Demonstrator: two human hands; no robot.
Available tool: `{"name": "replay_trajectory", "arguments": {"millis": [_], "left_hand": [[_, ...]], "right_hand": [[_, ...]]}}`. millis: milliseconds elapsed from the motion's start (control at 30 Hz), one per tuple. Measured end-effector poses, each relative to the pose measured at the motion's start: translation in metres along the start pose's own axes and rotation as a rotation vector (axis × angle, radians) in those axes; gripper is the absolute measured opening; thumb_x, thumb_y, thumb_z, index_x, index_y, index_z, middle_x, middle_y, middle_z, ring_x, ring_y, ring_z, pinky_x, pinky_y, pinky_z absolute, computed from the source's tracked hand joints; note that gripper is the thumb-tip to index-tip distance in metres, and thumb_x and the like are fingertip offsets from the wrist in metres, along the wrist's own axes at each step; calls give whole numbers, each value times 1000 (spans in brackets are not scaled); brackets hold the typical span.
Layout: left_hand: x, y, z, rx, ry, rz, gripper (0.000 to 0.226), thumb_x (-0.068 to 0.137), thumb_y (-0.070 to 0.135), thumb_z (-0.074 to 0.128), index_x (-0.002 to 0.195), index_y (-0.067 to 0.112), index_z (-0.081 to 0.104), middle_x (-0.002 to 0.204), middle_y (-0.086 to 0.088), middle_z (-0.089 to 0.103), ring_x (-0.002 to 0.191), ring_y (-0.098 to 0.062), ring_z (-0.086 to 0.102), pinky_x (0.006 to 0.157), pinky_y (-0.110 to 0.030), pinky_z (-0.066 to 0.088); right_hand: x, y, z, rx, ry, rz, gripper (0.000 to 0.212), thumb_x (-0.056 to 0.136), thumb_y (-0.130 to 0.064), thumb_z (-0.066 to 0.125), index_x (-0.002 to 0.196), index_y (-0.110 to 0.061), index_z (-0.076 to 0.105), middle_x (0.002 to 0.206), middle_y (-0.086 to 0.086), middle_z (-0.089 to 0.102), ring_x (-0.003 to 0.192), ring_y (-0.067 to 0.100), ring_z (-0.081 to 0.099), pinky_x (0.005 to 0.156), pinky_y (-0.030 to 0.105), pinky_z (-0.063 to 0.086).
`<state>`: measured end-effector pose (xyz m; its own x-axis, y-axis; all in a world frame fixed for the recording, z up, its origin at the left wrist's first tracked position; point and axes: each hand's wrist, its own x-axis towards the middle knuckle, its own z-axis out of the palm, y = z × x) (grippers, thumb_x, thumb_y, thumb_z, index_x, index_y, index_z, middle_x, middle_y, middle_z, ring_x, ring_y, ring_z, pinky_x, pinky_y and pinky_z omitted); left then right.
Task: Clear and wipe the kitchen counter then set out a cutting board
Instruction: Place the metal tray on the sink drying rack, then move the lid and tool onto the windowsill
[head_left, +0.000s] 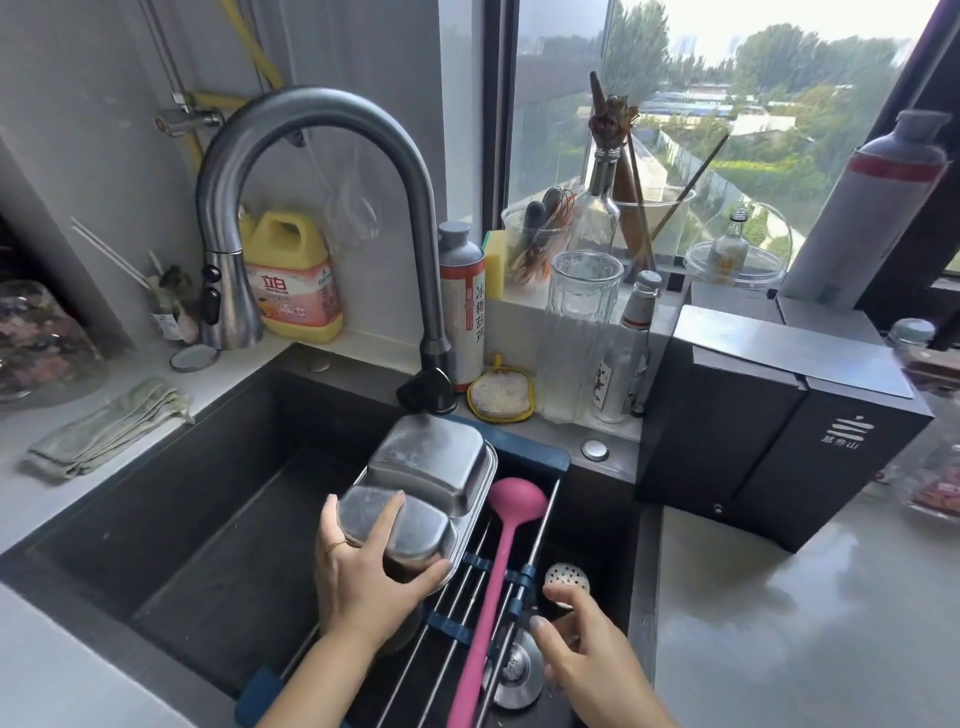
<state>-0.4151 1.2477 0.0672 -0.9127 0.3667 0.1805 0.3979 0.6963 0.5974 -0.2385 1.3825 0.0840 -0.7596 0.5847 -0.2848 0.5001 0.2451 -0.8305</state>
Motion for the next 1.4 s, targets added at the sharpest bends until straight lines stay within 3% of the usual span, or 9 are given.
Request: {"name": "replay_trajectory", "arguments": {"millis": [300, 400, 500, 600, 767, 833, 967, 1167, 1400], "left_hand": [[-4, 4, -3, 138, 8, -14, 120, 34, 92, 39, 131, 50, -16, 152, -22, -6, 142, -34, -2, 115, -47, 5], [-12, 13, -7, 141, -2, 3, 118, 39, 86, 48, 141, 41, 11, 152, -21, 4, 142, -35, 2, 114, -52, 8], [-34, 26, -6, 57, 93, 159, 86, 52, 66, 57, 126, 21, 52, 138, -23, 37, 129, -36, 31, 103, -60, 28], [-65, 42, 3, -82, 123, 331, 54, 64, 46, 55, 105, 13, 67, 107, -15, 62, 105, -20, 47, 91, -42, 43], [-101, 72, 23, -290, -104, 361, 22, 72, 16, 65, 93, 14, 72, 67, 4, 66, 53, -9, 59, 58, -26, 46], [-112, 86, 36, -348, -193, 301, 28, 71, 3, 70, 97, 15, 70, 68, 5, 65, 53, -7, 56, 55, -24, 47], [-137, 128, 58, -434, -314, 300, 31, 72, 10, 68, 100, 24, 68, 71, 16, 57, 59, -8, 58, 64, -33, 50], [-199, 216, 105, -388, -527, 538, 29, 71, 11, 73, 97, 23, 67, 76, 14, 56, 68, -2, 54, 63, -15, 36], [-320, 342, 170, -362, -619, 662, 34, 61, 3, 80, 92, 12, 71, 75, 3, 64, 69, -18, 63, 68, -32, 47]], "right_hand": [[3, 5, -2, 17, 5, 20, 34, 86, -34, 55, 119, -30, 48, 74, -2, 63, 71, 9, 66, 77, 29, 55], [3, 7, -3, 9, 20, 18, 34, 87, -35, 55, 119, -29, 48, 75, -4, 62, 75, 12, 66, 74, 27, 52], [0, 9, -5, 19, 37, 19, 32, 87, -35, 55, 118, -30, 49, 74, -6, 61, 78, 13, 66, 72, 24, 48], [-10, 14, -11, 54, 70, 36, 26, 87, -33, 56, 111, -33, 49, 75, -5, 62, 78, 16, 66, 74, 26, 47], [-42, 39, -45, 99, 237, 95, 12, 86, -20, 57, 92, -30, 58, 78, -3, 61, 76, 23, 68, 63, 23, 47], [-61, 54, -65, 117, 318, 140, 14, 86, -17, 57, 87, -31, 58, 78, -3, 62, 71, 19, 69, 54, 18, 45], [-114, 91, -110, 115, 483, 248, 14, 85, -17, 58, 90, -30, 59, 82, -2, 65, 76, 19, 69, 58, 20, 43], [-208, 173, -194, 99, 791, 408, 11, 85, -14, 59, 94, -18, 63, 87, 3, 69, 78, 21, 67, 71, 25, 44], [-327, 291, -302, 67, 1203, 584, 11, 82, -14, 62, 92, -12, 68, 88, 7, 68, 81, 23, 61, 77, 30, 45]]}}
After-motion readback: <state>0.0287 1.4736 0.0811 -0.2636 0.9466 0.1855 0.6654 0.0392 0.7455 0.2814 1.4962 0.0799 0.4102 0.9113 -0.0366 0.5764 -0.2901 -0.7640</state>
